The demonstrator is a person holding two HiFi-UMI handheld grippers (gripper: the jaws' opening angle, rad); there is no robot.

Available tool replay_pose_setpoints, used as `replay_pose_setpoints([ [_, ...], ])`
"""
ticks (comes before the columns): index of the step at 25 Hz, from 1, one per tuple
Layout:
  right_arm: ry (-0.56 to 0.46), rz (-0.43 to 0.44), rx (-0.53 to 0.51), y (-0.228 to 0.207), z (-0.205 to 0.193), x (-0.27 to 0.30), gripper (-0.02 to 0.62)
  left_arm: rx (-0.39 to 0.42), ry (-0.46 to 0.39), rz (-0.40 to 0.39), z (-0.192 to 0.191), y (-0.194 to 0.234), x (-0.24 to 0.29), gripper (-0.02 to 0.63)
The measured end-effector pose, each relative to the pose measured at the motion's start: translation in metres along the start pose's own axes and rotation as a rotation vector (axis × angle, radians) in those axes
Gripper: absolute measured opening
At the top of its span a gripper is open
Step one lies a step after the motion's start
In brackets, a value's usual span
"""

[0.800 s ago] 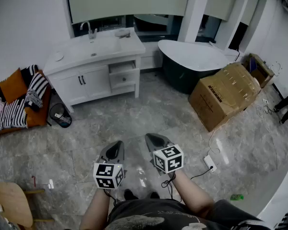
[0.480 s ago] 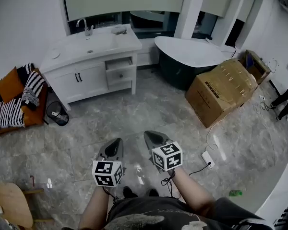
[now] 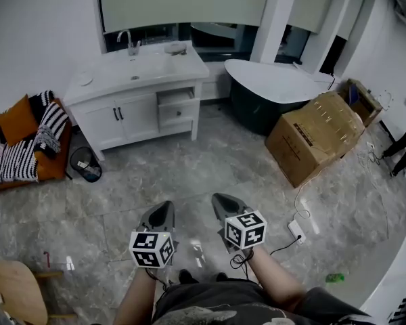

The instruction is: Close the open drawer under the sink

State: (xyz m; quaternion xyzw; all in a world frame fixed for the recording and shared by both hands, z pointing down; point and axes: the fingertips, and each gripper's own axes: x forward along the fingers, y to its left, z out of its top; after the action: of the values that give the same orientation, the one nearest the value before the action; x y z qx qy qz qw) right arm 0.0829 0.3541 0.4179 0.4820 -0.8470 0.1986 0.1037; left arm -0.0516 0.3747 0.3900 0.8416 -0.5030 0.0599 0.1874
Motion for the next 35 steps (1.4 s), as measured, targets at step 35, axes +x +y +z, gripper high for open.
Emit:
replay_pose_setpoints([
  [35,0.073,0.087,0.077,-0.164,0.063,0.188,0.028,-0.018,0.041,0.179,0.056,0.087,0.187,0.015],
])
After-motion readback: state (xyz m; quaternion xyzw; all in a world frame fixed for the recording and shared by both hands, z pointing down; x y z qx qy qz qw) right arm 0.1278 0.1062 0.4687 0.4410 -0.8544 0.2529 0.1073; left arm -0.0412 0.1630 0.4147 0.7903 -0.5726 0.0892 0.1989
